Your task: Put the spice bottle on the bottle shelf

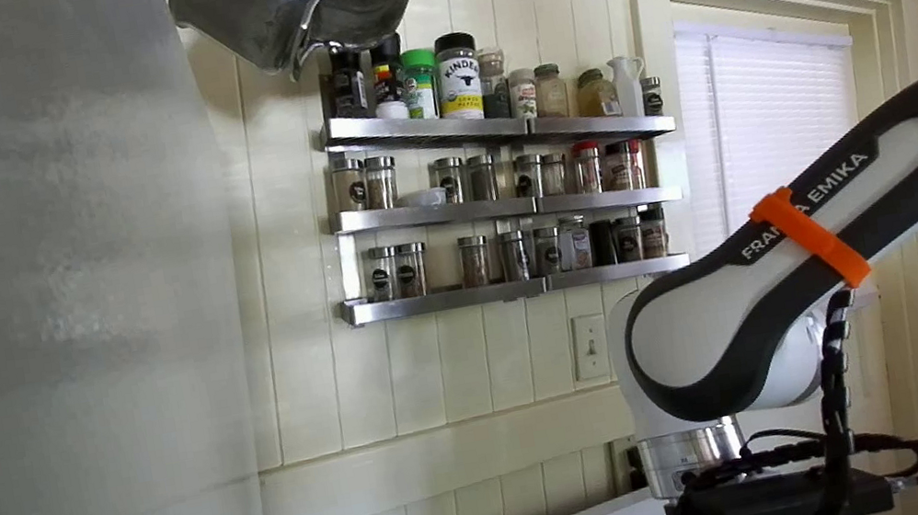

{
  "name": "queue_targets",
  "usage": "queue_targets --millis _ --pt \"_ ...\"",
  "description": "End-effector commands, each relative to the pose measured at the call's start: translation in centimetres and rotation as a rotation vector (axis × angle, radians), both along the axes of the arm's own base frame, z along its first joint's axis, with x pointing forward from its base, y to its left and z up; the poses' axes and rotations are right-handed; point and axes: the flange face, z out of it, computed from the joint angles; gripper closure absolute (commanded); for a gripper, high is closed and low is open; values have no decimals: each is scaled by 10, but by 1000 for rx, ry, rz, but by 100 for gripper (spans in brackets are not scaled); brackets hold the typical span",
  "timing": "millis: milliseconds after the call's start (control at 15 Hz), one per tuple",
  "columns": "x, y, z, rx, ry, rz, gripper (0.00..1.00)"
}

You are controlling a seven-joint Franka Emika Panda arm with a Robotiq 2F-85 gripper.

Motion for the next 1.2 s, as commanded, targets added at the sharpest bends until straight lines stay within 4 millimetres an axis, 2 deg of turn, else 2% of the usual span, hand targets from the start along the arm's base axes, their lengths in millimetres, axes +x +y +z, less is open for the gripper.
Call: queue_targets --millis 0,600,1133 --pt "1 0 -23 -12 17 12 0" --pt "1 0 -70 -37 81 11 0" --pt "10 -1 -87 -90 -12 -7 0"
